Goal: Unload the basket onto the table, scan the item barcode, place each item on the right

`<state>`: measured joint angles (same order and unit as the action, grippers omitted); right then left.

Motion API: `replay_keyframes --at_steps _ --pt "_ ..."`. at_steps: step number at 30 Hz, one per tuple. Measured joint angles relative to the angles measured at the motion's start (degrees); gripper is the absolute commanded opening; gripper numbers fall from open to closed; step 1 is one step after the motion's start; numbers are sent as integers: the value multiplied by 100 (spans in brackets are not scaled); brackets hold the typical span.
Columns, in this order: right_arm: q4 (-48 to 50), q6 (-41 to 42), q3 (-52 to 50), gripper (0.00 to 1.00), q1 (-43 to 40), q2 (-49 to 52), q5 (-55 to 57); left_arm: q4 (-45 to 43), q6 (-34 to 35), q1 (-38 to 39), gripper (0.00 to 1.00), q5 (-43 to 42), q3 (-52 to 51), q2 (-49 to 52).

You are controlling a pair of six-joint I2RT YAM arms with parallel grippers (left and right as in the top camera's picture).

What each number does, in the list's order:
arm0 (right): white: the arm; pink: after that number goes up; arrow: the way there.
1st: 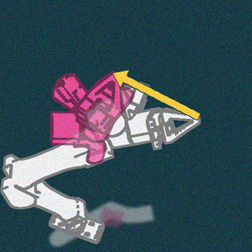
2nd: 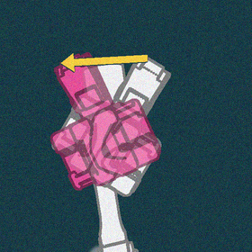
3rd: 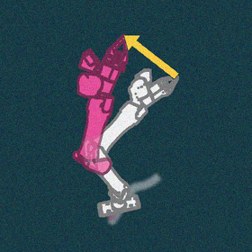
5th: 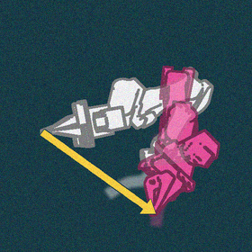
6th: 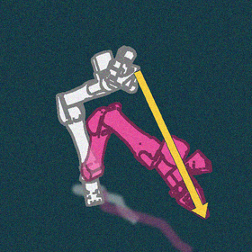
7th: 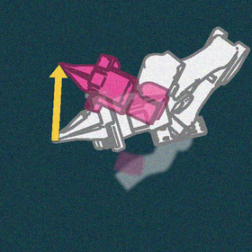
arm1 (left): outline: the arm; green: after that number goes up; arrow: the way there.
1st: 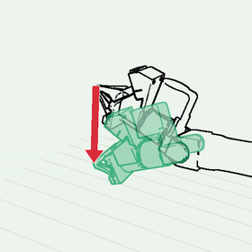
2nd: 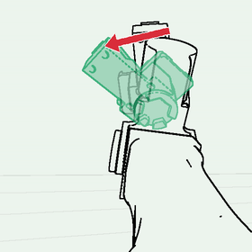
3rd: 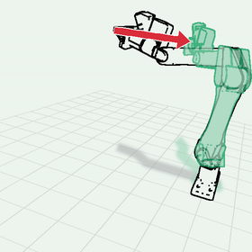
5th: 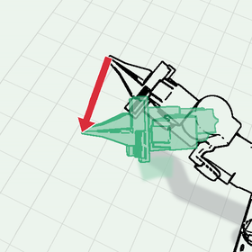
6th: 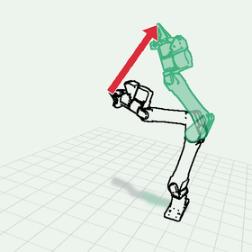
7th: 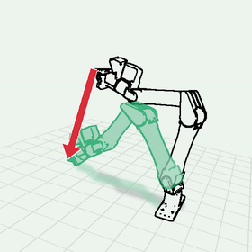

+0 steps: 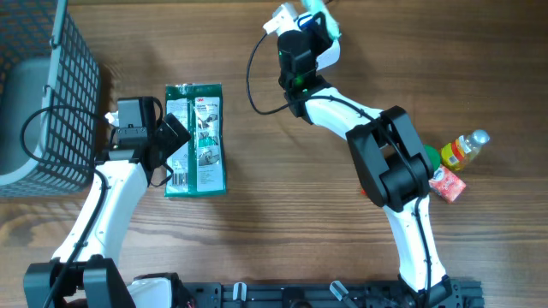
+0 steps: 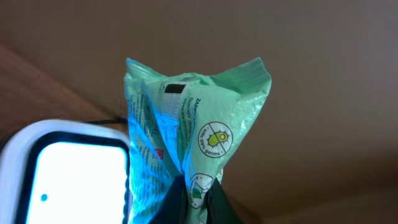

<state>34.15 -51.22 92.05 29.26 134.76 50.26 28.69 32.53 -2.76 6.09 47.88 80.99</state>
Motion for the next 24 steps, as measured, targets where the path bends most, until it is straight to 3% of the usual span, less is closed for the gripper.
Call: replay_keyframes --at_steps 4,6,12,16,24 --pt "-1220 302 -31 4 -20 -588 -219 0 0 0 100 -4 0 0" --pt "-2769 835 -76 4 -52 -1379 -767 -4 0 0 100 -15 0 0" --pt "-7274 3670 109 7 -612 -3731 -3331 -7 0 0 100 -26 -4 0" --pt "-9691 4717 -131 7 -1163 -3783 -4774 -17 0 0 100 -22 -4 0" --pt "-9488 5305 -1834 5 -1556 -3593 -4907 -15 0 0 100 -22 -4 0"
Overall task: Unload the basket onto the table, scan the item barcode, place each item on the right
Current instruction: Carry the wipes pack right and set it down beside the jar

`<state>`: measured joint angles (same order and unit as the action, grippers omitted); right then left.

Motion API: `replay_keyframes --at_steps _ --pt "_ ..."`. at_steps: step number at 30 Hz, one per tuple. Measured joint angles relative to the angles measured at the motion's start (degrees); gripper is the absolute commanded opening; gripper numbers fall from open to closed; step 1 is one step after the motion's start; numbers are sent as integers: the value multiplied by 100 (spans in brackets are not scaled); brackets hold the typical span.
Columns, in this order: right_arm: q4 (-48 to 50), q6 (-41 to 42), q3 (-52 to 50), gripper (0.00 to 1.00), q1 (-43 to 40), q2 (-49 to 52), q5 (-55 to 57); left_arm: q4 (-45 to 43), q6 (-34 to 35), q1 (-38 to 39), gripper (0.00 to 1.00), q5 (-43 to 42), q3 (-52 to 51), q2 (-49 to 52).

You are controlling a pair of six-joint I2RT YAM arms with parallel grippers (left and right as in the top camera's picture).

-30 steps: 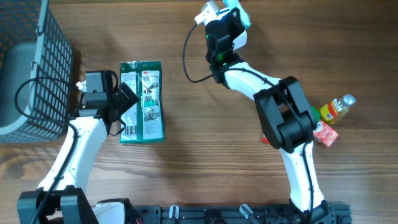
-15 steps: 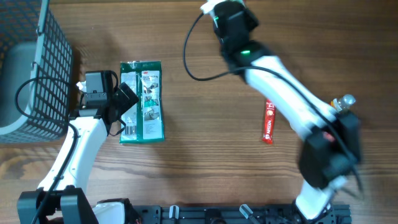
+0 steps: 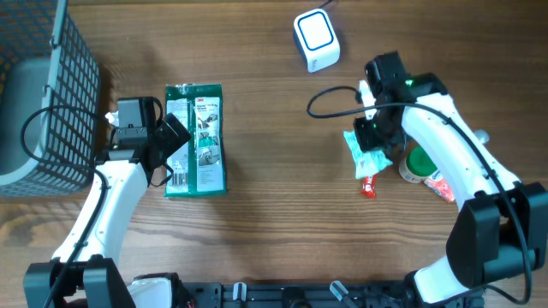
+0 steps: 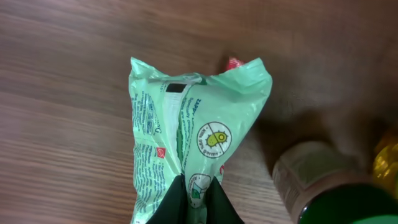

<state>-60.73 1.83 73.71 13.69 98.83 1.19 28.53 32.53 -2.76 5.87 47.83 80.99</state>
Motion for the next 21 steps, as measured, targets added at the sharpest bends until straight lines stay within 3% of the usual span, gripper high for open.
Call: replay_keyframes --at_steps 4,7,8,9,10,14,21 --pt "669 197 -354 12 -2 9 417 -2 0 0 100 0 0 0" --pt "800 483 -439 28 -2 9 828 -2 0 0 100 0 0 0" --pt "809 573 -455 36 -2 9 938 0 0 0 100 0 0 0" --pt "811 680 -461 54 -4 11 1016 -2 0 0 100 0 0 0" --pt "811 728 -466 62 -4 9 1029 0 0 0 100 0 0 0" --pt "848 815 -468 69 -4 9 750 -2 0 0 100 0 0 0" --pt "1631 855 -496 77 24 11 -2044 -2 0 0 100 0 0 0"
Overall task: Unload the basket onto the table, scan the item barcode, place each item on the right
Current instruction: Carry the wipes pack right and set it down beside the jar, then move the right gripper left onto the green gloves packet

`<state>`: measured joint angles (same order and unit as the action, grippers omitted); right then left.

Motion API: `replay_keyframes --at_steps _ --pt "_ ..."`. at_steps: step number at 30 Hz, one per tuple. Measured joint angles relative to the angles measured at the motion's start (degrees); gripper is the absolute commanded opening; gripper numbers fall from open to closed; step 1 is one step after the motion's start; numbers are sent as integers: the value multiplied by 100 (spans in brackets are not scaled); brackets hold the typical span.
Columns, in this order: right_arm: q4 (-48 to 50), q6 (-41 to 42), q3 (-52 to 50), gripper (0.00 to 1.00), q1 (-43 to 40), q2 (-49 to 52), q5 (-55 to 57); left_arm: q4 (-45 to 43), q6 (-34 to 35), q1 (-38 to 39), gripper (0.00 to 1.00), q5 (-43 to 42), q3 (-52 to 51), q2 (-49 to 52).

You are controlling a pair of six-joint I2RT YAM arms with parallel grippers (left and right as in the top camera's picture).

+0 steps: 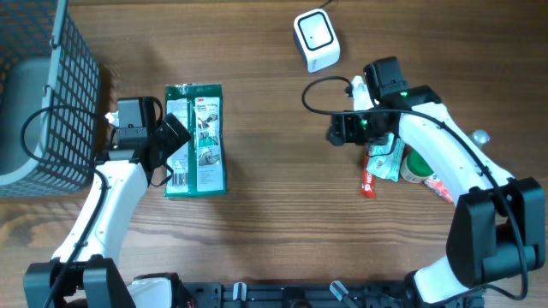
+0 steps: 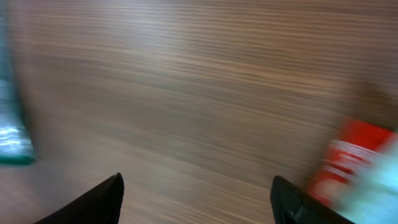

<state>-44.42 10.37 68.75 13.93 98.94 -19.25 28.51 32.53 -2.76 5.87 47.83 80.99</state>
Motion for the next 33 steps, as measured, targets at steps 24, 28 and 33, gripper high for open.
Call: replay_keyframes --at_steps 24,28,33 --pt "4197 2072 -4 89 3700 1038 1788 2 0 0 100 0 0 0" --pt "4435 2092 -7 89 3698 1362 1888 0 0 0 100 0 0 0" --pt "4616 2092 -7 89 3698 1541 1818 0 0 0 100 0 0 0"
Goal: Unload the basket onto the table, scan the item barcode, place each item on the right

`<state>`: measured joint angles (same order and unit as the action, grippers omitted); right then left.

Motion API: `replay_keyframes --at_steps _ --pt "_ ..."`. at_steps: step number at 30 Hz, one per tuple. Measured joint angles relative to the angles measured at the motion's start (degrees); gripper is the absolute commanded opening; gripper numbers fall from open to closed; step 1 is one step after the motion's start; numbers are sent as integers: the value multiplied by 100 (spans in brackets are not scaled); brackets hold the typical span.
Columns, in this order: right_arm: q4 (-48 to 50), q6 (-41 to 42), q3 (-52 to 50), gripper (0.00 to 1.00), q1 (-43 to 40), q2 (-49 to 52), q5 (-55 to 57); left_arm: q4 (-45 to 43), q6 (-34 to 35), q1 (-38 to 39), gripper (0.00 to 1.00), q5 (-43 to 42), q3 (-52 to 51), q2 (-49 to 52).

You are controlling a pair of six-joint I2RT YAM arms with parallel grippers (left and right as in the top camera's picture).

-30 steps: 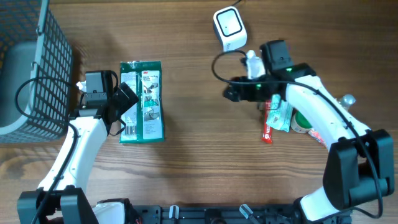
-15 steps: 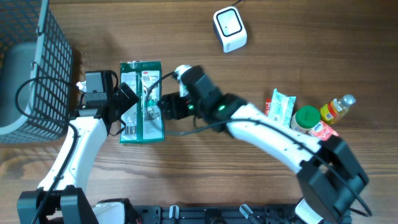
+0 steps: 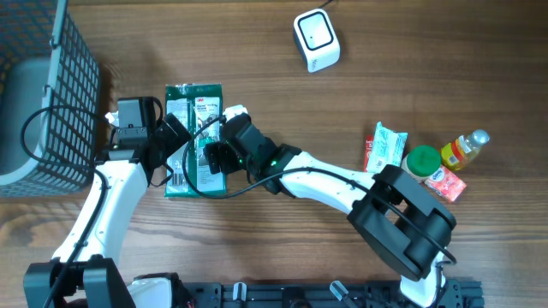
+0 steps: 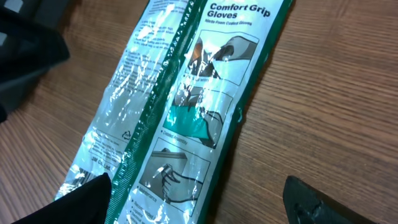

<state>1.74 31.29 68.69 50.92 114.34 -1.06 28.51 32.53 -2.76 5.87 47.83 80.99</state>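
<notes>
A green and clear pack of Comfort Grip gloves (image 3: 195, 137) lies flat on the table left of centre; in the right wrist view the pack (image 4: 186, 106) fills the frame. My right gripper (image 3: 214, 154) hangs open right over its lower part, and the wrist view shows the right gripper (image 4: 199, 205) with its fingers spread across the pack's width and nothing between them. My left gripper (image 3: 171, 141) rests at the pack's left edge, its fingers apart. The white scanner (image 3: 316, 39) sits at the back of the table.
A wire basket (image 3: 51, 94) stands at the far left. At the right are a mint-green pouch (image 3: 390, 147), a red item (image 3: 371, 152), a green-lidded jar (image 3: 421, 160), a small bottle (image 3: 462, 150) and a pink carton (image 3: 447, 182).
My right gripper, open near the items at the right, has moved left and now hangs over the glove pack. The mint-green pouch stays by the jar. The left arm has not moved.
My right gripper first held the mint-green pouch up at the scanner. It then held the pouch down beside the jar at the right. After that it was open, with the pouch left there. Now it is open over the glove pack.
</notes>
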Motion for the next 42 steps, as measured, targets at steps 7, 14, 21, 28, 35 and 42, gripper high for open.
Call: replay_keyframes --at_steps 7,14,21,28,35,42 --pt "-348 315 2 88 -66 7 -39 -22 0 0 100 0 0 0" --pt "-728 476 0 89 -955 9 -885 -841 24 0 100 -11 -4 0" --pt "-1187 485 2 87 -1585 9 -1311 -341 -385 -7 4 348 -7 33" --pt "-1246 332 0 87 -1755 9 -1314 -704 -835 -31 4 892 -7 1047" --pt "-1355 308 2 87 -1882 9 -1552 -778 -1213 -42 4 437 83 1738" --pt "-1655 138 2 86 -2559 9 -2490 -605 -1639 20 5 -1130 170 1735"
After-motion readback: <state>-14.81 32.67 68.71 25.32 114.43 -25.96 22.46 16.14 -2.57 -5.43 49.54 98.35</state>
